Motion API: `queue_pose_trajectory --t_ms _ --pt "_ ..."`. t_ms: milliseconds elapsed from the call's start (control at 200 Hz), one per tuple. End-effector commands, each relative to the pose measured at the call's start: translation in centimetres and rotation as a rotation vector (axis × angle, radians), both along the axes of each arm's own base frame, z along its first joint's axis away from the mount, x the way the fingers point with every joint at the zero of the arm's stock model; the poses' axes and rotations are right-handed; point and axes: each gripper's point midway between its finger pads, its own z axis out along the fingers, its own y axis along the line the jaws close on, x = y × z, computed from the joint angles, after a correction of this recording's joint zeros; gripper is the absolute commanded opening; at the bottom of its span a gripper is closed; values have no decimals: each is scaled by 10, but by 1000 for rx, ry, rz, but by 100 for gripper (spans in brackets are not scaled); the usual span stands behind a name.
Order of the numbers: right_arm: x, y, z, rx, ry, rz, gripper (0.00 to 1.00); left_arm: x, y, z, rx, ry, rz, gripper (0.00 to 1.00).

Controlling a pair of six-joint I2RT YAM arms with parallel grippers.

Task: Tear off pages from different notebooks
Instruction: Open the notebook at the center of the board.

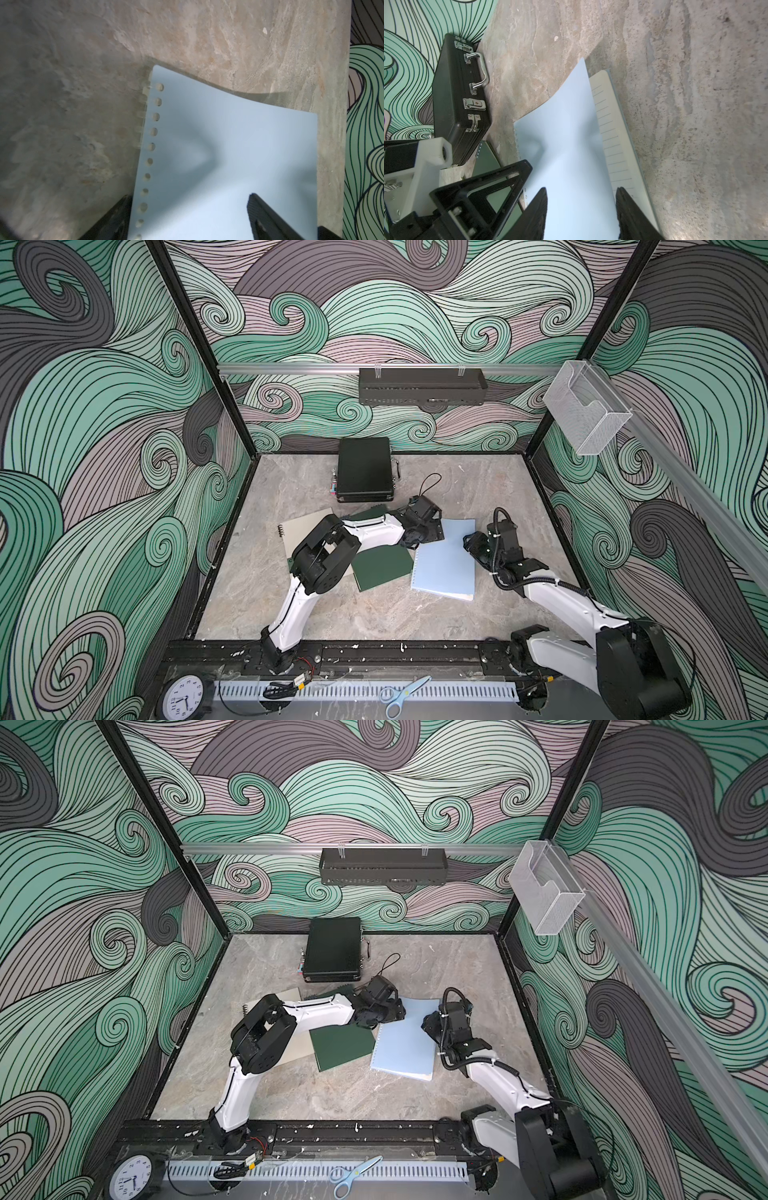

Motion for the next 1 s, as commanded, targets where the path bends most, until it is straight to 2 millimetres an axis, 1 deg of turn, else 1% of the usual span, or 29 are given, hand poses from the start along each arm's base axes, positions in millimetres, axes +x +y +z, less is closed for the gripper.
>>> queue_pose_trajectory --t_ms 0,145,285,415,480,645,725,830,906,996 --pt "-3 13 2 75 -21 32 47 -9 12 -15 37 44 -3 86" --pt "2 21 12 115 -73 58 46 -8 10 -10 32 37 -9 86" --pt "5 28 13 166 -109 74 44 -9 14 -12 35 32 -5 86" --pt "6 27 13 168 -115 66 43 -8 13 -9 32 29 -5 86" --pt "6 27 16 166 -131 69 43 -8 13 -9 35 28 -10 86" --pt "3 20 16 148 -142 47 40 -9 16 -9 32 21 -5 86" --pt "2 15 18 127 -141 31 38 -7 15 -5 33 15 -6 86" --pt "4 14 24 110 -157 35 37 -5 16 5 33 -8 -12 88" --pt "4 14 26 113 -170 37 37 -5 20 10 40 -30 -14 90" --pt "6 16 30 123 -182 47 35 -4 26 24 42 -76 -9 94"
